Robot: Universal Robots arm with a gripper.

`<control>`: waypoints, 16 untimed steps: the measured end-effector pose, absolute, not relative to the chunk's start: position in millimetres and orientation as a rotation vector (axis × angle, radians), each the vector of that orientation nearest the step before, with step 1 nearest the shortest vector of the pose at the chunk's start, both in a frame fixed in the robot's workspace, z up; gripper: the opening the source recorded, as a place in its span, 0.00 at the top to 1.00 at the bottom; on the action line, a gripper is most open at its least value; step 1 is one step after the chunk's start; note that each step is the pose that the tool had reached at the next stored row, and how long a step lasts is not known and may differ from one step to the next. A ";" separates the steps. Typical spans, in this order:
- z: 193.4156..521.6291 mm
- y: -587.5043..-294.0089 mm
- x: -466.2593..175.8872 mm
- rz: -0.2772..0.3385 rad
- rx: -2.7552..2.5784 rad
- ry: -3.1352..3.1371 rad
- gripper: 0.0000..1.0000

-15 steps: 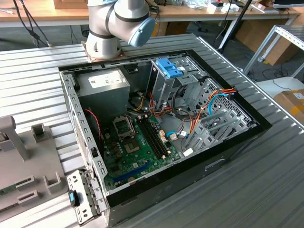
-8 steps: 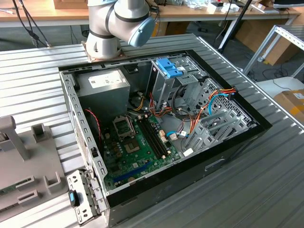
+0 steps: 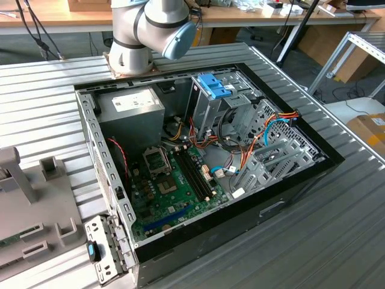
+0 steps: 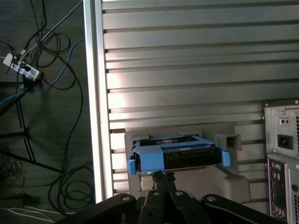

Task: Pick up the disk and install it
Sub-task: 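Pick up the disk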

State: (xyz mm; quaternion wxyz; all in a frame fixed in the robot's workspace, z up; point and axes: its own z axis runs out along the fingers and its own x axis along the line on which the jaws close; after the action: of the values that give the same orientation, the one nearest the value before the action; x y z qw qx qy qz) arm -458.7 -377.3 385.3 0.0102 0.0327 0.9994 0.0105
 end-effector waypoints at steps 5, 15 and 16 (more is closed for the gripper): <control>385.2 -377.2 -458.7 0.033 0.022 3.121 0.89; 384.9 -377.2 -458.7 0.015 -0.418 3.098 0.89; 384.9 -377.2 -458.7 0.013 -0.442 3.095 0.89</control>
State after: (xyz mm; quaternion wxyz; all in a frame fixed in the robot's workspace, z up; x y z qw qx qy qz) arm -458.7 -377.2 384.9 0.0077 -0.1414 0.9899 0.0040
